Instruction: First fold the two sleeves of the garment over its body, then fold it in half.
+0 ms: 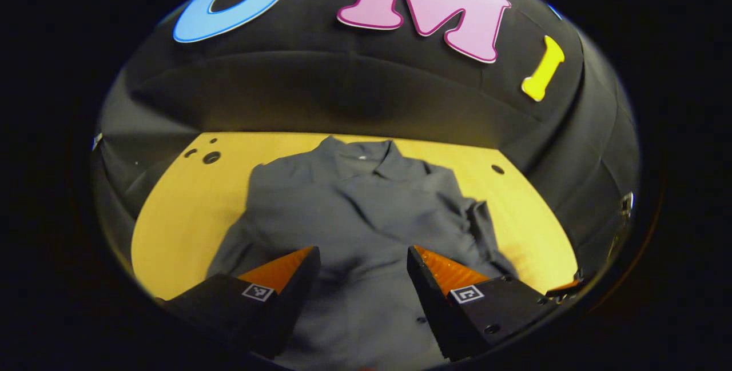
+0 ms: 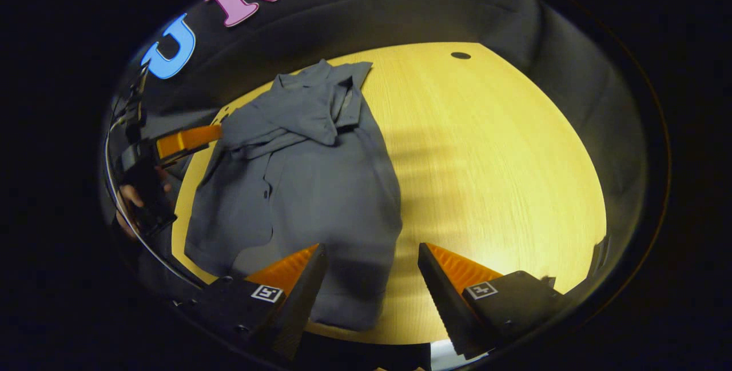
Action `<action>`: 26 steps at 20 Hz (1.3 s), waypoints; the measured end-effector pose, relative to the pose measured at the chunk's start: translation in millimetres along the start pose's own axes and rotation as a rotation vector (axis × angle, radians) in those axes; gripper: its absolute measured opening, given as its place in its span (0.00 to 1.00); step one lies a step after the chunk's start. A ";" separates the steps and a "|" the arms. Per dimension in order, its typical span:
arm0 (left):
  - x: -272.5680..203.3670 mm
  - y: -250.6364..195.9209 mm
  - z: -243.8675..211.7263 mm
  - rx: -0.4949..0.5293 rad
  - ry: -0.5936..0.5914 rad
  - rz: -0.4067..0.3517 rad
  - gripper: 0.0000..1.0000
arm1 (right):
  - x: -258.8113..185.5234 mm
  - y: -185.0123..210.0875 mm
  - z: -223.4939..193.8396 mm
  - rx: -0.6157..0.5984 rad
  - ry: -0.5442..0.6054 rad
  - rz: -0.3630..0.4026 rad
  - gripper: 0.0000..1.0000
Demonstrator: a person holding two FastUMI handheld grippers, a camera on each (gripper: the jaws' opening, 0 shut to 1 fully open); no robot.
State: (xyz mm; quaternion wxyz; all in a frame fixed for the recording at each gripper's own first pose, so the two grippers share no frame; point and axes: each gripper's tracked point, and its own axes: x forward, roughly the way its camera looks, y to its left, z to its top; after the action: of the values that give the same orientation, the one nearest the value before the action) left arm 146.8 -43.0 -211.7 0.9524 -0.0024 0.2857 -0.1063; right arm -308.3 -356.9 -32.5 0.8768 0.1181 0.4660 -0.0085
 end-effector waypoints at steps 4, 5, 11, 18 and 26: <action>-52.7 59.7 -78.0 -0.018 0.082 0.113 0.96 | 5.8 1.3 -22.5 0.029 0.048 -0.017 0.99; -65.6 71.5 -94.7 -0.030 0.090 0.148 0.96 | 7.0 1.3 -26.6 0.040 0.055 -0.024 0.99; -119.2 127.4 -153.8 -0.092 0.099 0.249 0.96 | 11.3 13.1 -53.4 0.040 0.085 -0.062 0.99; -126.2 148.5 -206.9 -0.153 0.175 0.254 0.96 | 20.2 22.9 -70.4 -0.009 0.071 -0.115 0.99; -122.8 142.9 -217.7 -0.112 0.189 0.244 0.96 | 22.8 25.3 -85.0 -0.031 0.062 -0.176 0.99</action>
State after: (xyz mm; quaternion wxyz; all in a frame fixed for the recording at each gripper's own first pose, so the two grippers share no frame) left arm -43.1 133.9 -336.4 0.9255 -0.0107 0.3778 0.0263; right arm -361.5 -311.8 -91.9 0.8595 0.0635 0.5016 -0.0747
